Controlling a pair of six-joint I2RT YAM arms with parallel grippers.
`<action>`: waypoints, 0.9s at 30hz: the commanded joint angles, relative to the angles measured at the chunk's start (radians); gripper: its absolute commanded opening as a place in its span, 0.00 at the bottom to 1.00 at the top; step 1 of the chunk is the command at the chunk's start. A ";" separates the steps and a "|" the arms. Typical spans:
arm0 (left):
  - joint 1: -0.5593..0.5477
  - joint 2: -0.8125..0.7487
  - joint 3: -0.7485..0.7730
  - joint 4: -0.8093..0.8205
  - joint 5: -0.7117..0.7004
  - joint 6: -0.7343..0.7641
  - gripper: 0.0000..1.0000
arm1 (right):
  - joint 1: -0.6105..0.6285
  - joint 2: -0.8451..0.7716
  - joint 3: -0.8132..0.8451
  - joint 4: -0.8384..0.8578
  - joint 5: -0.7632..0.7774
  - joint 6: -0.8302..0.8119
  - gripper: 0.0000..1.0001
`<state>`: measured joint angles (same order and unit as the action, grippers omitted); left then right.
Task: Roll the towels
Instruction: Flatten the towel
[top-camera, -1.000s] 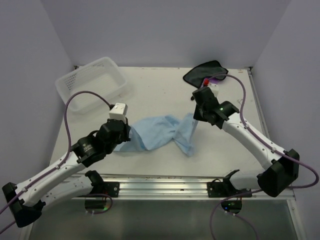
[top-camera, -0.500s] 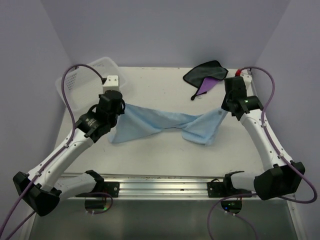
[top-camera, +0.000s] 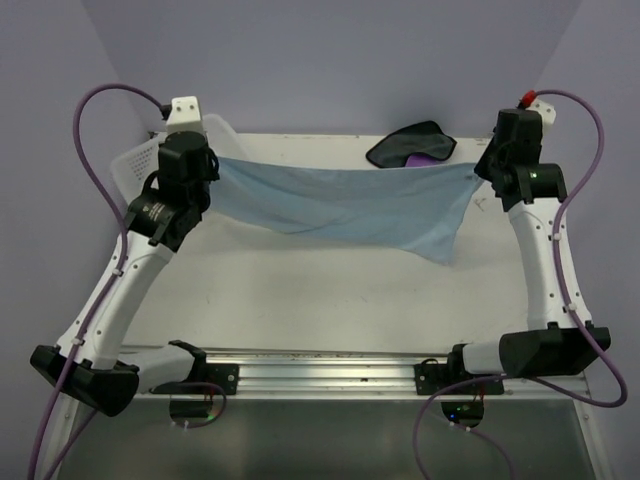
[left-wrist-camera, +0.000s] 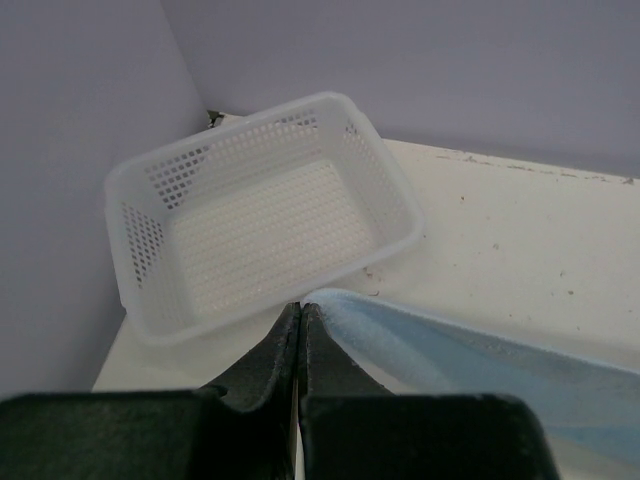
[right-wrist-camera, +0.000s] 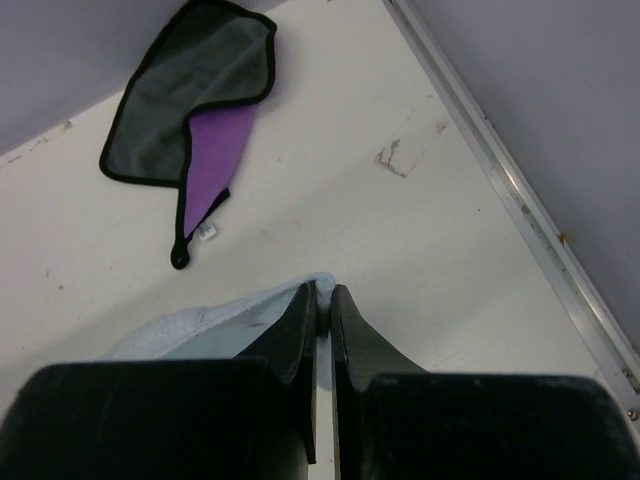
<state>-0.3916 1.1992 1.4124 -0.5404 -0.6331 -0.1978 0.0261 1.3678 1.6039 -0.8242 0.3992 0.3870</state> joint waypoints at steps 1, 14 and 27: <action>0.016 -0.044 0.048 0.030 -0.014 0.035 0.00 | -0.005 -0.030 0.062 -0.035 -0.022 -0.037 0.00; 0.019 -0.265 -0.018 -0.076 0.035 -0.025 0.00 | -0.005 -0.214 0.096 -0.148 -0.140 -0.082 0.00; 0.019 -0.466 -0.197 -0.171 0.108 -0.107 0.00 | -0.005 -0.268 0.067 -0.225 -0.174 -0.100 0.00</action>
<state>-0.3801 0.7250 1.2507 -0.6884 -0.5465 -0.2745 0.0257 1.0851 1.7119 -1.0401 0.2161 0.3096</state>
